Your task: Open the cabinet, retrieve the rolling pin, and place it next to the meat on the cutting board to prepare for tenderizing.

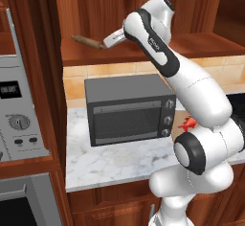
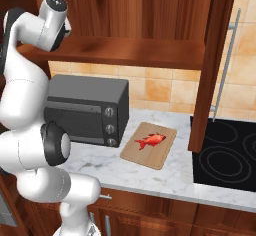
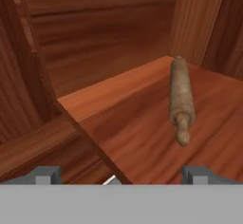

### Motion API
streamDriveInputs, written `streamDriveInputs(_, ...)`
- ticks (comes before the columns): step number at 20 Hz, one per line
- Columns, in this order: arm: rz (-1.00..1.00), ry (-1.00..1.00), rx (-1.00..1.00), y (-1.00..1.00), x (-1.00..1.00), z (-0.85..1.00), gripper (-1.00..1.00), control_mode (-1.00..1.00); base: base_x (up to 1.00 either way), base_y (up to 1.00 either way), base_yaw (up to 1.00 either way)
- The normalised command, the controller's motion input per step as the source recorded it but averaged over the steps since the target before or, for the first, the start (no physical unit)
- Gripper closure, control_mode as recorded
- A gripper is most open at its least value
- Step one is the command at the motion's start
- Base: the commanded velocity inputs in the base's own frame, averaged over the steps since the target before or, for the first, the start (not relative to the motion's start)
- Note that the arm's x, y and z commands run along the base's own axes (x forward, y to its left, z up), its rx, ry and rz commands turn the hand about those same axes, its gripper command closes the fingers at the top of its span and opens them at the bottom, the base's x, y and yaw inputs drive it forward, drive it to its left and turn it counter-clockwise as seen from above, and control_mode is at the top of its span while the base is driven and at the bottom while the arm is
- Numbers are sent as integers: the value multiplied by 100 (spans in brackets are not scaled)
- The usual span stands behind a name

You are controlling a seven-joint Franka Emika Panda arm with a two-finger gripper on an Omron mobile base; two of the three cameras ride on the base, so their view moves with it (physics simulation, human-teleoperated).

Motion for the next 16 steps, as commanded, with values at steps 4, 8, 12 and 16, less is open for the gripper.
streamDriveInputs(4,-1,-14,-5,4,42,-7,-100,-100,0,0,0)
streamDriveInputs(8,-4,-5,-5,4,41,-11,-100,-100,0,0,0)
streamDriveInputs(12,-6,-1,-4,20,45,-10,-100,-100,0,0,0)
streamDriveInputs(16,-9,0,-3,35,47,-2,-100,-100,0,0,0)
